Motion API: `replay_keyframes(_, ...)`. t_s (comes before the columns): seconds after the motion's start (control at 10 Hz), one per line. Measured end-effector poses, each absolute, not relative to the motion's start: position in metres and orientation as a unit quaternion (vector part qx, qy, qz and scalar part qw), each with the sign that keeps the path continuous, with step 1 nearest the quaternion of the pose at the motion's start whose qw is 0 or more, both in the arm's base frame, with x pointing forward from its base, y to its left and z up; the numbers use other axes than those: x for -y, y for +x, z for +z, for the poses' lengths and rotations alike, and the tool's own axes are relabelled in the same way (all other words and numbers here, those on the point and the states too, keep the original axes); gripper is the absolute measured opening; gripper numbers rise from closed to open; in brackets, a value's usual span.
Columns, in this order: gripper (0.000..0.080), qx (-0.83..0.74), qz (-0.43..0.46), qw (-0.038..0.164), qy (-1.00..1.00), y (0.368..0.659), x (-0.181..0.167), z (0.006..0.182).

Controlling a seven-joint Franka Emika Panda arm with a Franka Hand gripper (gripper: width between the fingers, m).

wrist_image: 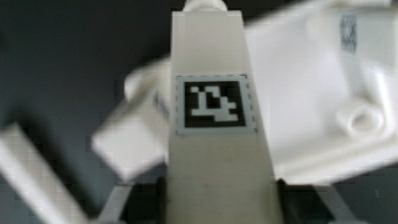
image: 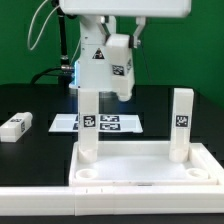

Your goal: Assemble desk

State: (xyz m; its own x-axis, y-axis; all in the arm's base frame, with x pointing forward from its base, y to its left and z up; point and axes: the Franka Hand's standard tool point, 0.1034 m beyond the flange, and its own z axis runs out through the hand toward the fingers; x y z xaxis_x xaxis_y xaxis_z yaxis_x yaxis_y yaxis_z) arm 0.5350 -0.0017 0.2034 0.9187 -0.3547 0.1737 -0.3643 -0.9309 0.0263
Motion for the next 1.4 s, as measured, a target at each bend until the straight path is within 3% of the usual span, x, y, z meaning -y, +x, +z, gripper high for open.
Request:
replay_keyframes(0.1,0.0288,0.155,0.104,0.047,0.981,0.538,0.009,0.204)
replay_keyframes(0.4,0.0288,0.167,0.206,0.035,0.964,0.543,-0.008,0.199)
replay_keyframes(0.5,0.0288,0.177,0.212,0.025,0.961,0.553,-0.021,0.200)
replay_keyframes(0.7,0.0288,0.227,0.217,-0.023,0.949,0.586,-0.046,0.213)
replay_keyframes(0.8,0.0288,0.225,0.200,-0.015,0.954,0.588,-0.051,0.212)
replay_keyframes(1.2,0.0288,0.198,0.202,-0.016,0.959,0.589,-0.056,0.209)
replay_keyframes(1.4,0.0288,0.109,0.227,-0.006,0.968,0.603,-0.082,0.198)
